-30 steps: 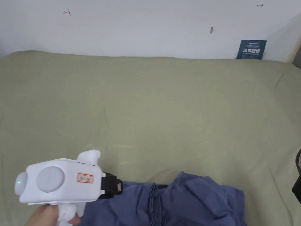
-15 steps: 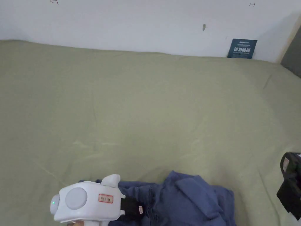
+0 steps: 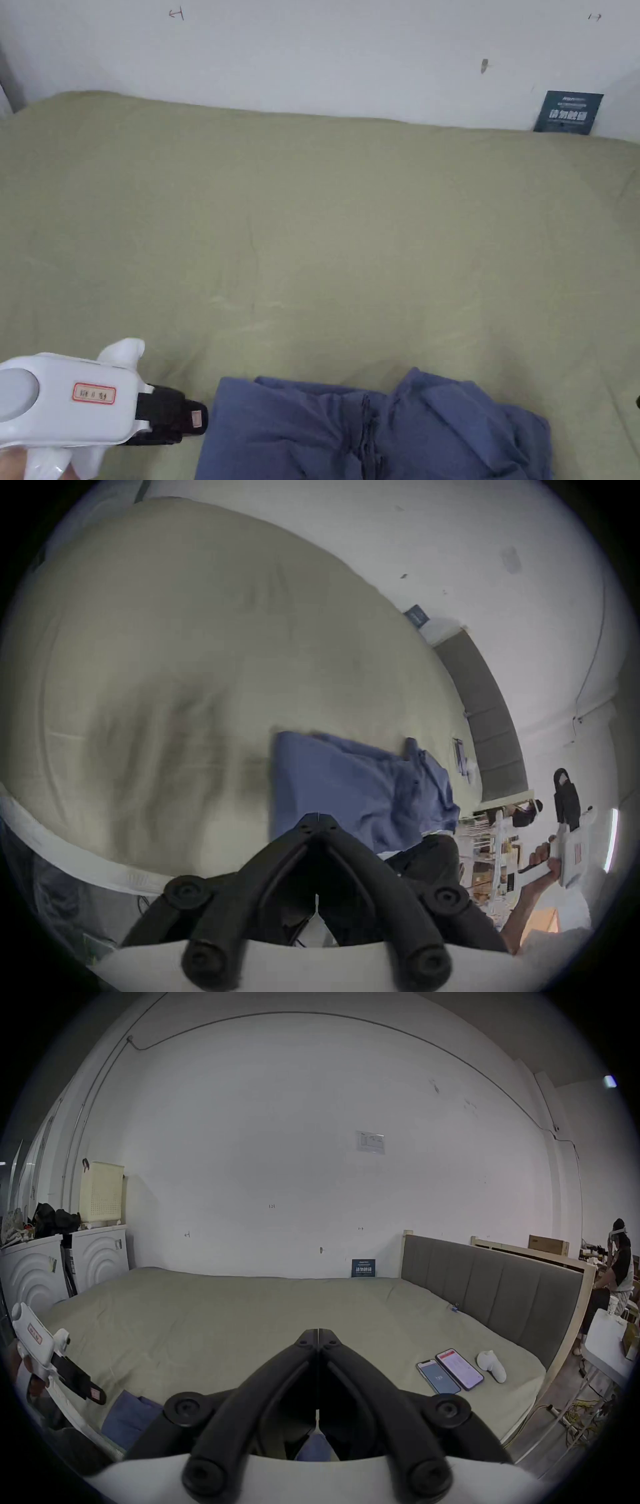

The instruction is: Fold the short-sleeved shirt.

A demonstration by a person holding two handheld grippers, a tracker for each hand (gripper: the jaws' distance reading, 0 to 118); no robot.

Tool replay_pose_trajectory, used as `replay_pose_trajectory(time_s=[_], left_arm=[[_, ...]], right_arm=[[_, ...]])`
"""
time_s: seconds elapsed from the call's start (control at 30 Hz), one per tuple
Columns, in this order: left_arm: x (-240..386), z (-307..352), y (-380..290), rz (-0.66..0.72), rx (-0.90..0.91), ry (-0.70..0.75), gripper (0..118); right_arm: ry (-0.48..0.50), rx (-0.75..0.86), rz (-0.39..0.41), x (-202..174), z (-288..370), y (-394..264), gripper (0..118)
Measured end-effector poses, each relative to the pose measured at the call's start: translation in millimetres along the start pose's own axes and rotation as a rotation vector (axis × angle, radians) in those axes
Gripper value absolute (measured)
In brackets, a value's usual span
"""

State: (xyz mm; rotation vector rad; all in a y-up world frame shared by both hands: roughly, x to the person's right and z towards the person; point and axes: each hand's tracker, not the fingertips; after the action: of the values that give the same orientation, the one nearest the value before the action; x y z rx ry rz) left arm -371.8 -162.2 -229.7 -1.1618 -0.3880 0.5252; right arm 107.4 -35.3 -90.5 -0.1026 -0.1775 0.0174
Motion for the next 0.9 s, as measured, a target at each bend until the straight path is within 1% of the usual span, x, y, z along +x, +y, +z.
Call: replay_pose_trajectory(time_s=[0.03,0.07,0.1,0.13,0.17,0.23,0.27,0.4,0.43,0.47,0.5,0.53,0.57,0.6,0.67,0.7,0.73,0.77,0.83,0.9], left_arm=[[-5.5,-1.8,-0.8,0.014,0.0,-0.013,5],[-10.8,-5.4,-0.1,0.032,-0.016,-0.039,22],[-12.7,-10.0,1.4,0.031,-0.015,-0.053,65],[-15.0,-14.6,1.9,0.027,-0.019,-0.061,91],[-16.8,-21.9,2.6,0.024,-0.044,-0.109,101],[-19.9,-36.1,6.7,0.049,-0.078,-0.184,100],[-20.2,-43.6,8.3,0.068,-0.06,-0.19,100],[-17.0,-72.1,16.9,0.073,-0.086,-0.293,99],[-12.4,-77.4,17.8,0.062,-0.087,-0.319,97],[-8.6,-82.2,18.9,0.063,-0.087,-0.308,93],[-7.8,-86.8,20.0,0.058,-0.09,-0.301,76],[-6.5,-91.7,20.2,0.057,-0.097,-0.276,44],[-1.6,-97.2,19.4,0.053,-0.111,-0.222,19],[2.0,-99.4,19.5,0.046,-0.127,-0.201,19],[11.9,-89.7,20.9,0.051,-0.094,-0.199,19],[20.1,-82.6,21.3,0.017,-0.05,-0.168,19],[25.4,-76.9,22.4,0.01,-0.054,-0.17,19],[9.1,-72.7,28.7,0.026,-0.036,-0.172,19],[5.2,-60.6,33.8,0.032,-0.019,-0.184,19],[-3.6,-41.6,36.6,0.047,0.027,-0.142,19]], right_arm=[[0.002,0.002,0.001,-1.3,-0.1,1.3,0],[0.0,0.007,0.004,-2.9,-0.2,2.1,0],[-0.001,0.01,0.011,-4.5,-0.4,2.7,0],[0.002,0.01,0.017,-5.5,-0.7,3.2,0],[0.004,0.007,0.022,-6.7,-1.6,3.8,0],[0.007,0.002,0.031,-8.7,-3.3,3.6,0],[0.006,-0.002,0.035,-9.7,-3.9,3.1,0],[0.009,-0.014,0.038,-11.8,-6.4,2.4,0],[0.008,-0.015,0.039,-12.1,-7.0,2.2,0],[0.007,-0.017,0.042,-12.4,-8.0,2.4,0],[0.007,-0.02,0.045,-12.5,-8.9,2.4,0],[0.007,-0.021,0.046,-12.1,-9.5,2.0,0],[0.008,-0.022,0.045,-11.8,-10.0,1.8,0],[0.01,-0.023,0.044,-11.6,-10.3,2.0,0],[0.01,-0.015,0.046,-11.3,-10.2,1.9,0],[0.008,-0.009,0.051,-11.4,-10.4,1.9,0],[0.007,-0.007,0.055,-11.6,-11.6,2.2,0],[0.009,-0.008,0.052,-11.3,-13.4,3.2,0],[0.016,-0.004,0.039,-10.6,-14.6,4.6,0],[0.02,0.002,0.038,-11.2,-14.9,5.8,0]])
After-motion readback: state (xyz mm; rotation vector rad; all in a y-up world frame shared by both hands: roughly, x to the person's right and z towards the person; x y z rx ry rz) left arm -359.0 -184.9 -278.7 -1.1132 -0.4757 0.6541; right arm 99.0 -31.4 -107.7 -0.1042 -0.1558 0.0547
